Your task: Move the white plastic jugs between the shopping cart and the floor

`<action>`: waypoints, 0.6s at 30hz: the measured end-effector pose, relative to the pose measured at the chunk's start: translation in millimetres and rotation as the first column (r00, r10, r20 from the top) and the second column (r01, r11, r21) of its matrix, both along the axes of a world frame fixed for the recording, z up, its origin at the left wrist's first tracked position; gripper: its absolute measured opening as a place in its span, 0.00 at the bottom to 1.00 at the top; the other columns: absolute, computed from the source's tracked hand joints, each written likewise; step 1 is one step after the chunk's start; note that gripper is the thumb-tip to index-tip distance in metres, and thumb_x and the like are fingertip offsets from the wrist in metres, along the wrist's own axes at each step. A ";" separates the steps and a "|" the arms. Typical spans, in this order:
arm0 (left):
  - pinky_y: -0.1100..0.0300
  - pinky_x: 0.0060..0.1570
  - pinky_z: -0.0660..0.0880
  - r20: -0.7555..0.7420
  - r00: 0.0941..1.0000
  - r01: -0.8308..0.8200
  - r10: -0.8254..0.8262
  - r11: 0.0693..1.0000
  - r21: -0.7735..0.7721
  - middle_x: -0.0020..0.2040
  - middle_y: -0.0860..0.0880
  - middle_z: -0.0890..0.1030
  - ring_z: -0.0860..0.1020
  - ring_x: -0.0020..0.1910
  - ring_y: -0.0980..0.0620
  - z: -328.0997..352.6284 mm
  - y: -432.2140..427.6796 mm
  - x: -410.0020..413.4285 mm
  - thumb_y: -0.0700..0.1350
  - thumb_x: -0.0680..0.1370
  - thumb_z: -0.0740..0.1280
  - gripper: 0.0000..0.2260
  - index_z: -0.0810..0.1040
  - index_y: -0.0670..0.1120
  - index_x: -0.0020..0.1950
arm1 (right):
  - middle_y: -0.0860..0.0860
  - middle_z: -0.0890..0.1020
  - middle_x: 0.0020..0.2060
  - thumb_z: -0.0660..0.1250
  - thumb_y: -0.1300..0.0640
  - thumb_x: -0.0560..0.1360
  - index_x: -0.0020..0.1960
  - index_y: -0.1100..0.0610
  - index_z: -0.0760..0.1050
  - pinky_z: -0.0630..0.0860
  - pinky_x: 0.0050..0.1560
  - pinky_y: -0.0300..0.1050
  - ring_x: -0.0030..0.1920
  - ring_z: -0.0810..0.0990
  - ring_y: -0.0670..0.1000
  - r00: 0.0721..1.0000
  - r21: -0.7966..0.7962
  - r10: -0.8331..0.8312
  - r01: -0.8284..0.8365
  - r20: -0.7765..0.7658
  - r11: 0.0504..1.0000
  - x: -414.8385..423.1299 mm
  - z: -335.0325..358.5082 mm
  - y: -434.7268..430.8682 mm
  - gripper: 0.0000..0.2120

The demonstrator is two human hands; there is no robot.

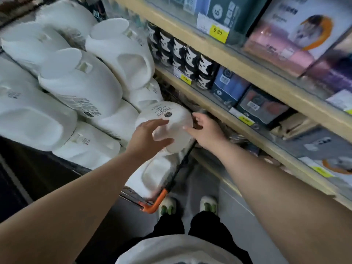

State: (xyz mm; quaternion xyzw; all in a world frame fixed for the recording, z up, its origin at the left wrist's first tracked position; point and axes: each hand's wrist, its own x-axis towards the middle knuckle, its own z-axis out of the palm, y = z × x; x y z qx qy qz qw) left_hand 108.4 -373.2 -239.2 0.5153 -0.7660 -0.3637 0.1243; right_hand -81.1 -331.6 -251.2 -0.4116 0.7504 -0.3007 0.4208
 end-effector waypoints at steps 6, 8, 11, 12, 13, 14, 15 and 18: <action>0.57 0.61 0.71 -0.112 0.989 0.098 -0.095 0.995 0.019 0.61 0.53 0.78 0.74 0.61 0.54 34.7 34.5 -28.2 0.51 0.72 0.74 0.21 0.76 0.58 0.64 | 0.51 0.77 0.62 0.71 0.49 0.74 0.66 0.54 0.72 0.72 0.62 0.44 0.62 0.76 0.50 0.975 -0.162 -0.216 0.206 -0.045 0.965 -17.6 49.6 77.1 0.23; 0.59 0.59 0.72 -0.157 0.974 0.165 -0.162 0.986 0.006 0.56 0.53 0.79 0.76 0.57 0.54 47.5 52.0 -49.5 0.51 0.72 0.74 0.20 0.76 0.57 0.63 | 0.49 0.77 0.59 0.70 0.48 0.75 0.64 0.52 0.73 0.73 0.62 0.45 0.60 0.76 0.49 0.960 -0.199 -0.276 0.263 -0.043 0.944 -34.2 63.3 113.0 0.20; 0.55 0.59 0.75 -0.265 0.933 0.267 -0.246 0.963 0.047 0.51 0.54 0.80 0.78 0.52 0.52 65.7 91.4 -89.0 0.50 0.70 0.76 0.19 0.76 0.59 0.59 | 0.48 0.78 0.59 0.70 0.46 0.74 0.63 0.50 0.74 0.73 0.63 0.46 0.59 0.77 0.48 0.918 -0.237 -0.391 0.365 -0.073 0.901 -64.6 79.9 175.2 0.19; 0.56 0.57 0.76 -0.286 0.914 0.314 -0.286 0.948 0.055 0.51 0.55 0.80 0.78 0.51 0.53 71.4 109.1 -103.3 0.49 0.70 0.76 0.19 0.76 0.59 0.59 | 0.48 0.78 0.59 0.70 0.47 0.75 0.64 0.51 0.74 0.73 0.63 0.44 0.59 0.77 0.47 0.900 -0.245 -0.429 0.399 -0.082 0.884 -74.2 85.4 198.9 0.20; 0.59 0.55 0.76 -0.300 0.894 0.365 -0.333 0.929 0.059 0.52 0.55 0.79 0.78 0.51 0.54 75.8 128.8 -118.4 0.49 0.71 0.75 0.19 0.76 0.58 0.60 | 0.49 0.78 0.58 0.70 0.48 0.75 0.64 0.52 0.74 0.72 0.62 0.43 0.59 0.77 0.48 0.881 -0.256 -0.466 0.432 -0.086 0.865 -83.0 91.7 225.1 0.20; 0.63 0.51 0.76 -0.315 0.870 0.415 -0.378 0.908 0.057 0.54 0.55 0.79 0.78 0.51 0.54 79.9 150.2 -133.5 0.48 0.72 0.74 0.18 0.76 0.58 0.60 | 0.50 0.79 0.58 0.70 0.49 0.75 0.64 0.53 0.74 0.72 0.62 0.43 0.59 0.77 0.48 0.860 -0.269 -0.504 0.468 -0.084 0.842 -91.3 97.1 252.3 0.20; 0.66 0.48 0.75 -0.326 0.847 0.458 -0.419 0.888 0.050 0.56 0.55 0.79 0.79 0.51 0.54 83.7 173.1 -148.5 0.47 0.73 0.74 0.18 0.76 0.57 0.61 | 0.50 0.79 0.57 0.71 0.50 0.75 0.64 0.54 0.75 0.72 0.62 0.43 0.59 0.77 0.49 0.837 -0.282 -0.542 0.503 -0.079 0.817 -98.6 101.6 280.4 0.20; 0.59 0.51 0.78 -0.354 0.780 0.558 -0.516 0.829 0.022 0.56 0.57 0.80 0.81 0.49 0.53 91.9 247.6 -190.9 0.47 0.74 0.73 0.16 0.76 0.58 0.60 | 0.49 0.79 0.53 0.72 0.51 0.74 0.61 0.56 0.77 0.72 0.59 0.39 0.56 0.78 0.47 0.753 -0.307 -0.651 0.599 -0.096 0.739 -117.2 112.2 370.6 0.18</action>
